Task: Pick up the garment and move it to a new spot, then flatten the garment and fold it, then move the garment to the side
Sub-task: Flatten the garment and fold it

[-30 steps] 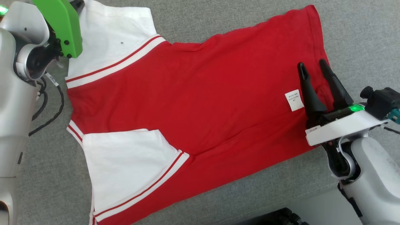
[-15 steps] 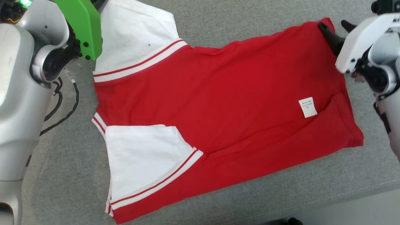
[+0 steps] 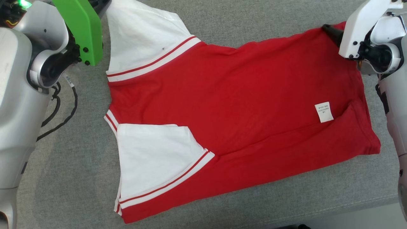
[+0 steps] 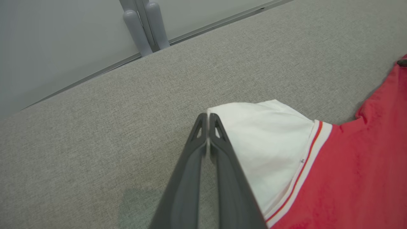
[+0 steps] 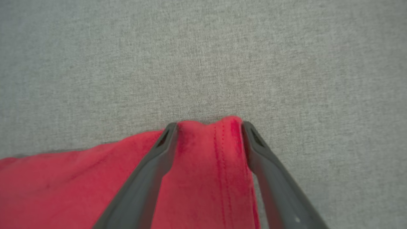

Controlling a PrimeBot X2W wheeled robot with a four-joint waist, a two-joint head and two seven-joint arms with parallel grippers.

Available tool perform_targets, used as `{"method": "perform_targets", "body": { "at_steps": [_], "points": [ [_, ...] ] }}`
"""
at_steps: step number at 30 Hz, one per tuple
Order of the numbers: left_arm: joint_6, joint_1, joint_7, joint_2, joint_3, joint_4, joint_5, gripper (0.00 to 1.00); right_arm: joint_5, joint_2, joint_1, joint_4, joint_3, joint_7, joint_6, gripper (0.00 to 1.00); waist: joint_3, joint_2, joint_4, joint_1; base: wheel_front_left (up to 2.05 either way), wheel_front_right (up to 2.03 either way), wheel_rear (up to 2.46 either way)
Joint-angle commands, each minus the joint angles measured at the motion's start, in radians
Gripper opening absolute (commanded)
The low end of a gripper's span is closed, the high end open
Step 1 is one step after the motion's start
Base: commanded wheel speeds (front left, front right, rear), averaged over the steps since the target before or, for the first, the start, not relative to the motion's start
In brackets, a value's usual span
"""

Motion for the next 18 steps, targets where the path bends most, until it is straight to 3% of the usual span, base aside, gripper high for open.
{"method": "perform_targets", "body": {
  "at_steps": [1, 2, 4, 5, 6, 7, 18],
  "points": [
    [0.002, 0.012, 0.001, 0.008, -0.002, -0.004, -0.004, 0.0, -0.009, 0.001, -0.011, 0.001, -0.002, 0.008, -0.001, 1.0, 0.0, 0.0, 0.0, -0.0001, 0.0, 0.0, 0.0],
    [0.003, 0.012, 0.0, 0.008, -0.002, -0.005, -0.004, 0.0, -0.012, 0.003, -0.011, -0.001, -0.002, 0.014, -0.001, 0.75, 0.0, 0.0, 0.001, -0.0001, 0.0, 0.0, 0.0],
    [0.003, 0.012, -0.002, 0.009, -0.005, -0.006, -0.002, 0.0, -0.016, 0.006, -0.014, -0.011, -0.004, 0.011, -0.001, 0.44, 0.0, 0.0, 0.001, -0.0001, 0.0, 0.0, 0.0],
    [0.003, 0.01, -0.004, 0.009, -0.006, -0.007, 0.001, 0.0, -0.016, 0.006, -0.015, -0.015, -0.005, 0.007, -0.001, 0.35, 0.0, 0.0, 0.001, -0.0001, 0.0, 0.0, 0.0],
    [0.003, 0.009, -0.006, 0.01, -0.008, -0.007, 0.004, 0.0, -0.016, 0.006, -0.015, -0.021, -0.004, 0.004, -0.001, 0.08, 0.0, 0.0, 0.001, -0.0001, 0.0, 0.0, 0.0],
    [0.003, 0.007, -0.011, 0.011, -0.008, -0.009, 0.008, 0.0, -0.016, 0.004, -0.015, -0.026, -0.005, 0.0, -0.001, 0.0, 0.001, 0.0, 0.001, -0.0001, 0.0, 0.0, 0.0],
    [0.001, -0.046, -0.178, 0.006, 0.016, 0.003, 0.052, 0.0, -0.004, -0.023, -0.016, -0.075, -0.041, -0.126, -0.001, 0.0, -0.005, 0.0, 0.011, -0.0001, 0.0, 0.0, 0.0]
  ]
}}
